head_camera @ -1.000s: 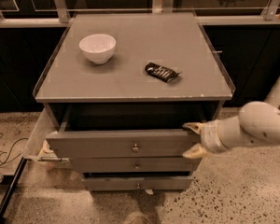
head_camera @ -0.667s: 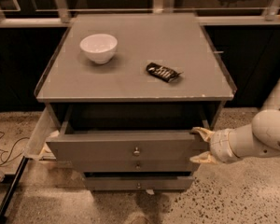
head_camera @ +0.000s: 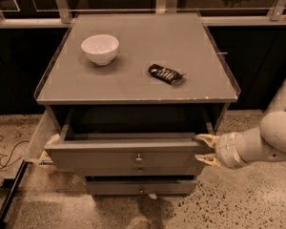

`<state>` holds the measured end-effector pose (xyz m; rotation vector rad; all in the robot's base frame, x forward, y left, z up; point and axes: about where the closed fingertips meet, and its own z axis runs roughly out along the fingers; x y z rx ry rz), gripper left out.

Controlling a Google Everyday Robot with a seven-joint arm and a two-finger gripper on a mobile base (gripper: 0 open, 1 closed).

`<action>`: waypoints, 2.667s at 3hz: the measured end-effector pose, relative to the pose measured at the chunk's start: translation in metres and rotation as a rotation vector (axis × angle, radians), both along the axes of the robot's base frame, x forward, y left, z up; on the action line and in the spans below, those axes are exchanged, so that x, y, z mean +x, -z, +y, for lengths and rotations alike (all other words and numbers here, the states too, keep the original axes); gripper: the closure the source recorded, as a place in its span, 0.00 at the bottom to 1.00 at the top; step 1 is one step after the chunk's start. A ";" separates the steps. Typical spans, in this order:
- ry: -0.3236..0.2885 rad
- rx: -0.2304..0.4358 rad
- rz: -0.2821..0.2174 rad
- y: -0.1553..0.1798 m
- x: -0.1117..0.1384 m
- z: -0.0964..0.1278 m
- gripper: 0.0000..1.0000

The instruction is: Open top drawer

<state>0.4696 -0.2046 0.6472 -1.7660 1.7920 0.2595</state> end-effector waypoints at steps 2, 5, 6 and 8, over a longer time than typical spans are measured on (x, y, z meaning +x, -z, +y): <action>0.000 0.001 0.000 -0.010 0.002 0.000 1.00; -0.003 0.022 0.009 -0.014 0.002 -0.002 0.57; -0.006 0.022 0.015 -0.016 0.003 0.000 0.34; -0.016 0.023 0.020 -0.016 0.005 0.006 0.00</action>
Offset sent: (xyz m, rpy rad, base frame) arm -0.1060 -0.0130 -0.0123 0.1999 0.2215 0.2595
